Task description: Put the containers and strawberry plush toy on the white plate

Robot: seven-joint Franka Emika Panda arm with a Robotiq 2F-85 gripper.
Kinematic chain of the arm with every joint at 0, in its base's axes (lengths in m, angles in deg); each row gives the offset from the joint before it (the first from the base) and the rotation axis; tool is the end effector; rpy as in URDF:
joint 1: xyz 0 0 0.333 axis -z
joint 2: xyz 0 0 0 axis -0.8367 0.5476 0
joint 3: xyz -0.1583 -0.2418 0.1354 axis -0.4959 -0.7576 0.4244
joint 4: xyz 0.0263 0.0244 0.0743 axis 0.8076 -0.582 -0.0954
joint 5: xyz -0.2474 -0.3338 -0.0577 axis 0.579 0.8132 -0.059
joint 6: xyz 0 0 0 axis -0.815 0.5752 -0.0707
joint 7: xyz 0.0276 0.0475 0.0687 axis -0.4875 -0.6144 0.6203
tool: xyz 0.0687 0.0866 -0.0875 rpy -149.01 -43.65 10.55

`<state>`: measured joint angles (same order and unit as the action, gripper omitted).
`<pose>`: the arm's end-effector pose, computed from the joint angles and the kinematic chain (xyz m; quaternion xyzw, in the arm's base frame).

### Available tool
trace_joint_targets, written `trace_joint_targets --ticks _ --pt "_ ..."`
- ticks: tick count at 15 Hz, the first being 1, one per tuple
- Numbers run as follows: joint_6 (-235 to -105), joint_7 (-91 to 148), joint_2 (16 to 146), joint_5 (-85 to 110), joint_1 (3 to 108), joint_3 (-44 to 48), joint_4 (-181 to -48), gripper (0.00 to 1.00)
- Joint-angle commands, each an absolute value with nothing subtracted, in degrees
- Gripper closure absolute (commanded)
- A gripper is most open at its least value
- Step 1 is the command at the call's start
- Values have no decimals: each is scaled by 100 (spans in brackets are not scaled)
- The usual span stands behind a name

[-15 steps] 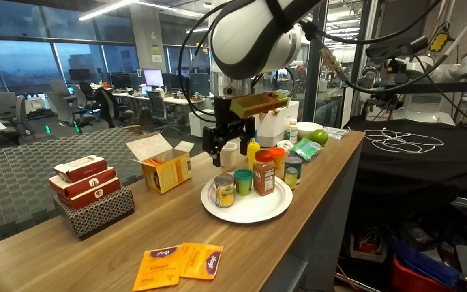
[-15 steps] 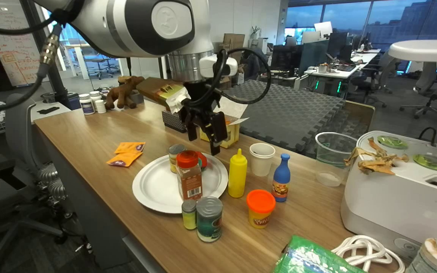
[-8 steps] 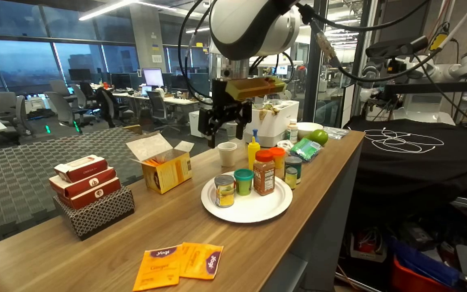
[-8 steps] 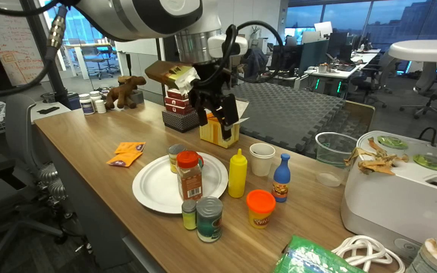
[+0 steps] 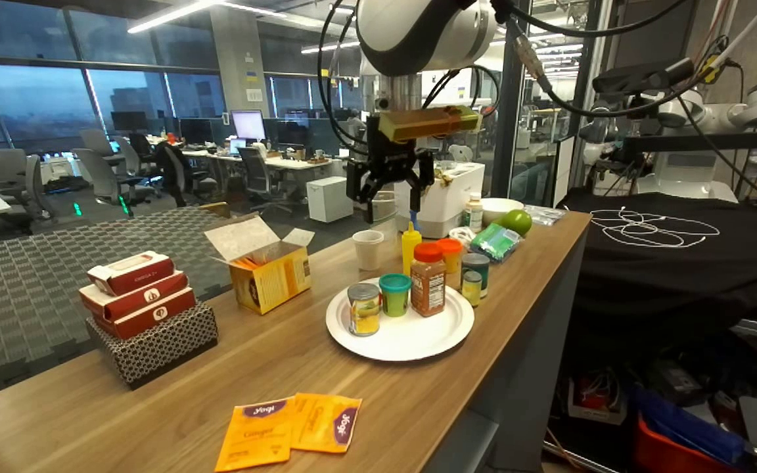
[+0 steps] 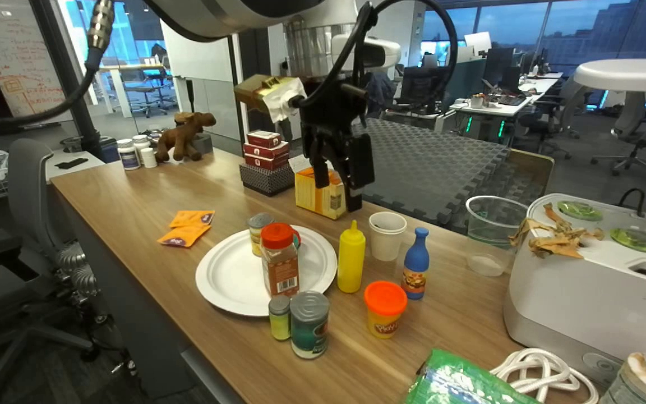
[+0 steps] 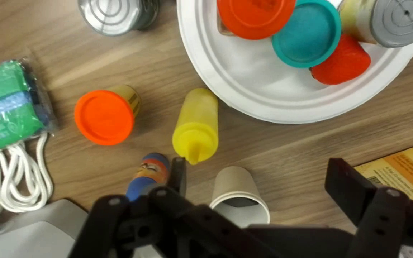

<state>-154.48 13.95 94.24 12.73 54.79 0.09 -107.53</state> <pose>0.7329 -0.0449 0.3395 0.9810 -0.1836 0.0457 0.0440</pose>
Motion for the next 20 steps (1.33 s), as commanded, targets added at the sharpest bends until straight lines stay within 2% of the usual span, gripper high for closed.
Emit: trace_joint_targets --ticks 1,20 --pt "-15155 971 9293 1356 5458 -103 -10751 0" --pt "-15195 1117 10052 829 5768 -41 -10355 0"
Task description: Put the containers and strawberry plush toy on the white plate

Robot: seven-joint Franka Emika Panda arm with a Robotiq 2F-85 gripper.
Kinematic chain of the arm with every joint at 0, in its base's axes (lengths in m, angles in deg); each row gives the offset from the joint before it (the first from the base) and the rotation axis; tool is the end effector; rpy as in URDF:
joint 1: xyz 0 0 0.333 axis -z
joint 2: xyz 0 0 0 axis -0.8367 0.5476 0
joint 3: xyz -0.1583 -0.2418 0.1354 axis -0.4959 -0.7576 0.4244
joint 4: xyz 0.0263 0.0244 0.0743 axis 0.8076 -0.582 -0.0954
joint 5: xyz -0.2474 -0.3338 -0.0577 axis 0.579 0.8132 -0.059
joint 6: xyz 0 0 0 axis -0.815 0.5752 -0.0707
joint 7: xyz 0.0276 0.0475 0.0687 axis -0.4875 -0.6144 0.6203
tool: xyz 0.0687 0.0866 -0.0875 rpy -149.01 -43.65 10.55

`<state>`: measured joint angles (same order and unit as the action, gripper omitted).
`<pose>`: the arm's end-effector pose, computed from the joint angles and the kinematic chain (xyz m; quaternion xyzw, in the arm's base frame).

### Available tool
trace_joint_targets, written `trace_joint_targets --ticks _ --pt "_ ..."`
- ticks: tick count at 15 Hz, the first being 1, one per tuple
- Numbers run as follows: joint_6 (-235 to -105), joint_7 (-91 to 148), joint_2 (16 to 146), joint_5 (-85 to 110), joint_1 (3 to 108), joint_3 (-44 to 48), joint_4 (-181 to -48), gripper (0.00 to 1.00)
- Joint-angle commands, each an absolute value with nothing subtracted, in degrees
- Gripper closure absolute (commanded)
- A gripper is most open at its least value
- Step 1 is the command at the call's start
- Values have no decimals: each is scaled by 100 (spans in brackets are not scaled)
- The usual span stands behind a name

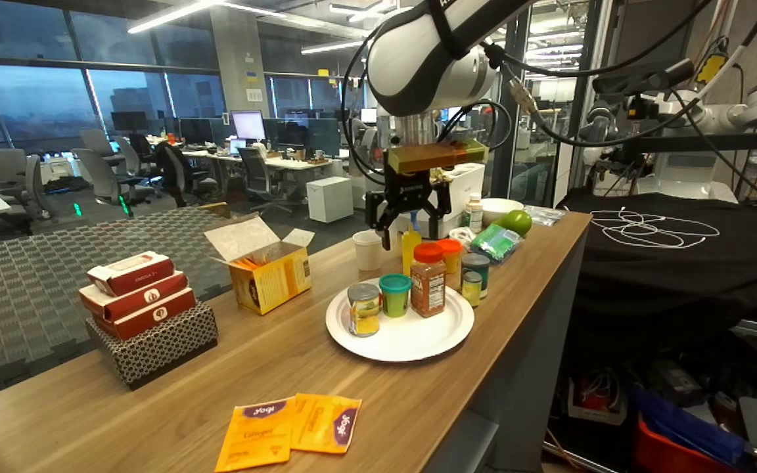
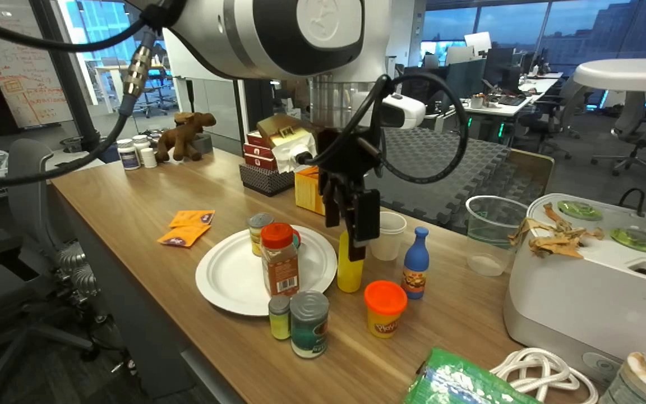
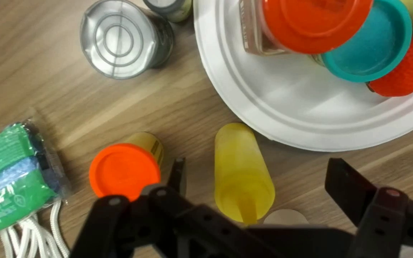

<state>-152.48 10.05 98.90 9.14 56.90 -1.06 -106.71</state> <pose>0.7270 -0.0792 0.2845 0.9660 -0.2563 -0.0060 0.0328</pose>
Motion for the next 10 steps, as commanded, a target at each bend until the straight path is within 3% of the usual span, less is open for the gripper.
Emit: trace_joint_targets --ticks 1,5,6,10 --pt "-15208 1126 10087 830 5769 -39 -10309 0" --pt "-15184 1130 10206 828 5773 -39 -10131 0" --pt "-15188 1132 10234 829 5772 -39 -10098 17" --pt "-15182 1136 10329 839 5769 -42 -9981 49"
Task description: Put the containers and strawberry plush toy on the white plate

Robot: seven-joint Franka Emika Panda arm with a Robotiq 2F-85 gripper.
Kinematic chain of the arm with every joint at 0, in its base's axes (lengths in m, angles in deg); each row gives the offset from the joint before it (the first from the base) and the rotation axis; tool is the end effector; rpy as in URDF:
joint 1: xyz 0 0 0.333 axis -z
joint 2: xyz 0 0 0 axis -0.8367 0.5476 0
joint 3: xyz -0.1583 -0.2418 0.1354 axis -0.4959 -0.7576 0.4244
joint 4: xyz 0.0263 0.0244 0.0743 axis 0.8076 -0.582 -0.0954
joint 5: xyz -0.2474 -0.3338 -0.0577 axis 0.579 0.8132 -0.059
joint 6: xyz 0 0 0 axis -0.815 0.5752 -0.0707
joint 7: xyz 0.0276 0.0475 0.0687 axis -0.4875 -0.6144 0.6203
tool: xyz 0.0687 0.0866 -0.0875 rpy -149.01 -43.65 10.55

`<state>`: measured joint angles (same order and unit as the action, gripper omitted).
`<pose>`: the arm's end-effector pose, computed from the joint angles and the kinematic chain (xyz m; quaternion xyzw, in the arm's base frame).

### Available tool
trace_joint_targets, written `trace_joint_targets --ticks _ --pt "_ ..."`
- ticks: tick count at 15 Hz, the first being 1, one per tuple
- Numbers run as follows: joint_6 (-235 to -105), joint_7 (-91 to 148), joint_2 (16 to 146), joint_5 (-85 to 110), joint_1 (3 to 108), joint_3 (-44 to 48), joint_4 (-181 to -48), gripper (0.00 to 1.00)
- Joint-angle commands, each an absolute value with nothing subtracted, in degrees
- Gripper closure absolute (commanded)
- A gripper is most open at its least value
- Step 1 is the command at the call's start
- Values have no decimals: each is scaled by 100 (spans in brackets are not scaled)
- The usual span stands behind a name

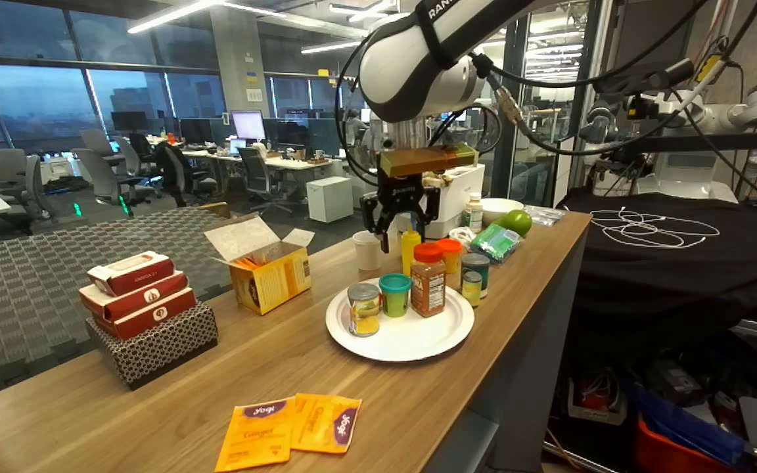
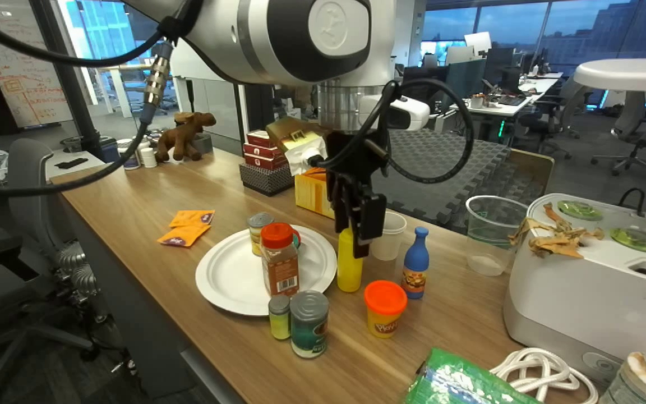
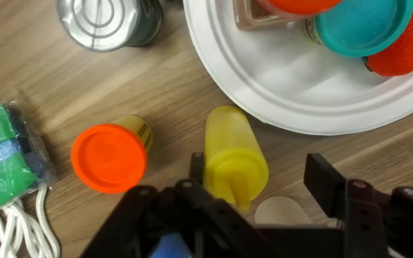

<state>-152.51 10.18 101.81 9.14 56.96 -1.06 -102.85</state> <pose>0.7423 -0.0794 0.2799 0.9667 -0.2536 0.0029 0.0340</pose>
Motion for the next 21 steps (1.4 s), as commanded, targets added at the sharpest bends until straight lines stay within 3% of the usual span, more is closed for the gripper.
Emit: trace_joint_targets --ticks 1,5,7,21 --pt "-15179 1137 10349 853 5763 -46 -9959 58" --pt "-15181 1134 10382 883 5742 -59 -9924 86" --pt "-15200 1141 10372 890 5735 -61 -9943 82" --pt "-13998 909 9881 647 5629 108 -9324 86"
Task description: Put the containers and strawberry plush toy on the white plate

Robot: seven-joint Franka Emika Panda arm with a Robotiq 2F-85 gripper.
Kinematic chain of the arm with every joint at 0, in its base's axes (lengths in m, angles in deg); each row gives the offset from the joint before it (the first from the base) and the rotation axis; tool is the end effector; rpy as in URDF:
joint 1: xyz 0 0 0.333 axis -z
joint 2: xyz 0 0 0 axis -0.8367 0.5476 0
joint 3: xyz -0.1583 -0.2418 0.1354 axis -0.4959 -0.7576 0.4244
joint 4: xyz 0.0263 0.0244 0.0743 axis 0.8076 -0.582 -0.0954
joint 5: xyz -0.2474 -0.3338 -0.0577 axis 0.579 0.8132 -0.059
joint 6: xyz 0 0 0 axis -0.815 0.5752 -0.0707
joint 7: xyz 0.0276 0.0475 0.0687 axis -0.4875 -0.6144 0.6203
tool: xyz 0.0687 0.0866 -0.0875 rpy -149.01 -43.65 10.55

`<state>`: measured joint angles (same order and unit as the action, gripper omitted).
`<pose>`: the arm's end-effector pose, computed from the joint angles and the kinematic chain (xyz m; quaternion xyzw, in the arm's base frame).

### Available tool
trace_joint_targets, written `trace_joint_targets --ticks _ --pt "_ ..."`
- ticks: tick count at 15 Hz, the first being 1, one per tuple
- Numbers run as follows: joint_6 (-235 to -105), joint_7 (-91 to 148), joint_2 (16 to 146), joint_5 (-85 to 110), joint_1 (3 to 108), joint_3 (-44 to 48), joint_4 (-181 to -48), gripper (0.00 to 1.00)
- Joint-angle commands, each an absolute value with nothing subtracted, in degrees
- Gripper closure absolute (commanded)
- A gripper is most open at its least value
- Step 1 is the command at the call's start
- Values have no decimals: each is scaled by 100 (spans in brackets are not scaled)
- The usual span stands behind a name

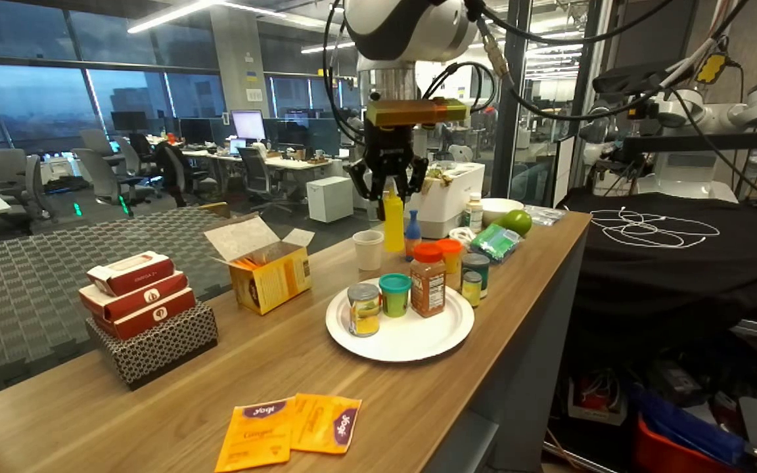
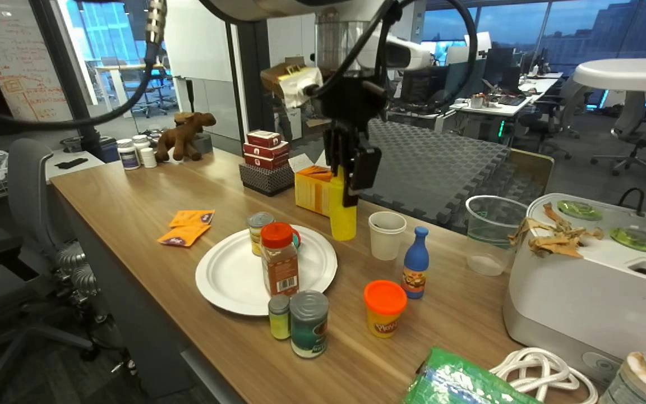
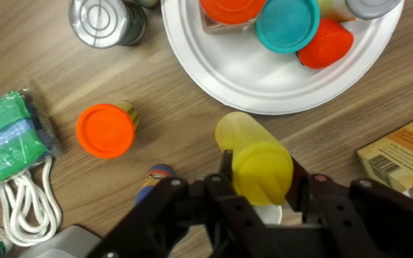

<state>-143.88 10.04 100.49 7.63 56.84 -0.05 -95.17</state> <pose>0.7537 -0.0614 0.3497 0.9678 -0.2513 0.0029 0.0148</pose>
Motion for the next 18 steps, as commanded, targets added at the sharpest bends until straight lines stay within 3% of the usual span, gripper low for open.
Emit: trace_joint_targets --ticks 1,18 --pt "-13920 891 9842 676 5582 142 -9287 86" --pt "-13760 715 8787 733 5132 438 -10704 86"
